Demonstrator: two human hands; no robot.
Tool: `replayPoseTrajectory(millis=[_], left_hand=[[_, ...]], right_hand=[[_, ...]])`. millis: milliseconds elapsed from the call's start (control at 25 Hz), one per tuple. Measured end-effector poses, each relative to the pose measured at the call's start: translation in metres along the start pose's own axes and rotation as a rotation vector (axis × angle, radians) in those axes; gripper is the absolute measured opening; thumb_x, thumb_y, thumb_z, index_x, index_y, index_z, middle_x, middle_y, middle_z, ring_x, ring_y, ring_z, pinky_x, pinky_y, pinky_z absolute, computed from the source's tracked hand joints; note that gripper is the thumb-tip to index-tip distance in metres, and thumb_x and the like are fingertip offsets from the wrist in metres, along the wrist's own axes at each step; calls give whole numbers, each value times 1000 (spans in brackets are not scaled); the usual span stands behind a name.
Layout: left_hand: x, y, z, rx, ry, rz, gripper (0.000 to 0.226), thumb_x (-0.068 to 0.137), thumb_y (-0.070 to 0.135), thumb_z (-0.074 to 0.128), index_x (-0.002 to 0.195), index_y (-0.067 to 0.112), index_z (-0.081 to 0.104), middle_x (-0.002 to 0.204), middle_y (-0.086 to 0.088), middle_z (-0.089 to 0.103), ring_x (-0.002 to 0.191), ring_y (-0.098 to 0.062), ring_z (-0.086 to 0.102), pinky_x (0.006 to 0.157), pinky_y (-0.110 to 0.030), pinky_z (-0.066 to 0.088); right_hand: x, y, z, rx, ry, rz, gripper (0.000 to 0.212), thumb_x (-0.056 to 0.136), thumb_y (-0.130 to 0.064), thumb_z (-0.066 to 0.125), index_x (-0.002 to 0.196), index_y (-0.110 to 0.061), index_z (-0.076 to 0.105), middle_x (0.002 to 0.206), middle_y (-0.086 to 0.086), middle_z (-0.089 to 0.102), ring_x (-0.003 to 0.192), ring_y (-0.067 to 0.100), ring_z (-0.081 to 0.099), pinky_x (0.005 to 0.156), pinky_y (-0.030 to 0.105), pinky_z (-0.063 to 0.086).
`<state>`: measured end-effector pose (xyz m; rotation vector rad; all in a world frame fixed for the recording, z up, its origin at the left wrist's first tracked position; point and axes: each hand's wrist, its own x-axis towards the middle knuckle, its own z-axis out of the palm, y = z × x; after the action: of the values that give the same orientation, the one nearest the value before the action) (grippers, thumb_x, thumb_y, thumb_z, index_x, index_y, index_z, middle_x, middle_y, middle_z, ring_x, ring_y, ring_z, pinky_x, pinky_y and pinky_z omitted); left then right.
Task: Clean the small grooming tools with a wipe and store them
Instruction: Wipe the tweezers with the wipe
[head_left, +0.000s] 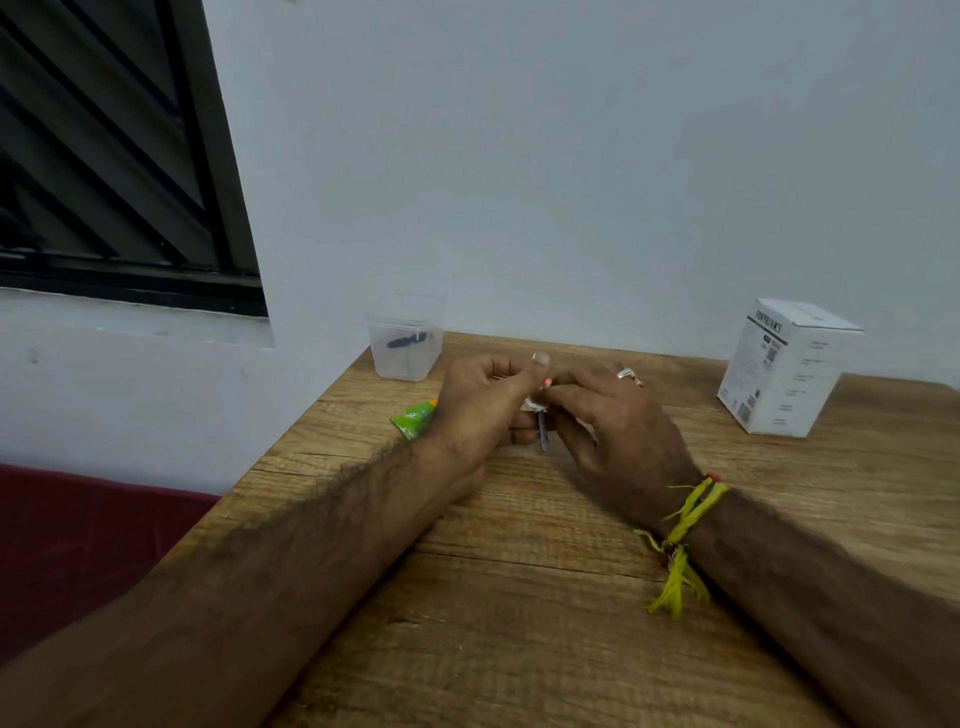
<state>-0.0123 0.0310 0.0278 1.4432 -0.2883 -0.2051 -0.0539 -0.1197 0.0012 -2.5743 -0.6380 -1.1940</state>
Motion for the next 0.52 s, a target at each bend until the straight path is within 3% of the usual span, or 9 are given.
replayPoseTrajectory(millis=[120,320,440,520], left_hand=[[2,0,-1,25,85,-13,16,91,21,72,92,6,69,78,-9,73,50,-12,64,53,-28,56],[2,5,-9,-58,53,3,14,99,17,60,91,7,62,83,-8,78,55,-20,70,47,-26,54],[4,4,-14,7,36,36,12,101,20,57,99,8,58,89,-10,78,64,-22,75,58,-31,58],[3,4,-14,7,4,48,12,100,18,59,104,7,58,94,-15,77,76,-28,77,59,-32,61]], right_hand=[[2,-5,1,-26,-47,-47,25,94,-15,52,108,-9,73,111,4,69,99,26,64,82,37,51],[-3,-9,1,-70,-104,-76,19,90,-12,57,99,-12,73,106,2,69,92,22,64,78,27,41],[-2,-12,-4,191,36,196,16,87,-4,68,96,-15,74,92,-5,69,83,9,63,73,21,47],[4,-13,-4,336,161,409,16,85,-4,72,89,-19,76,84,-7,70,76,9,63,66,21,50]])
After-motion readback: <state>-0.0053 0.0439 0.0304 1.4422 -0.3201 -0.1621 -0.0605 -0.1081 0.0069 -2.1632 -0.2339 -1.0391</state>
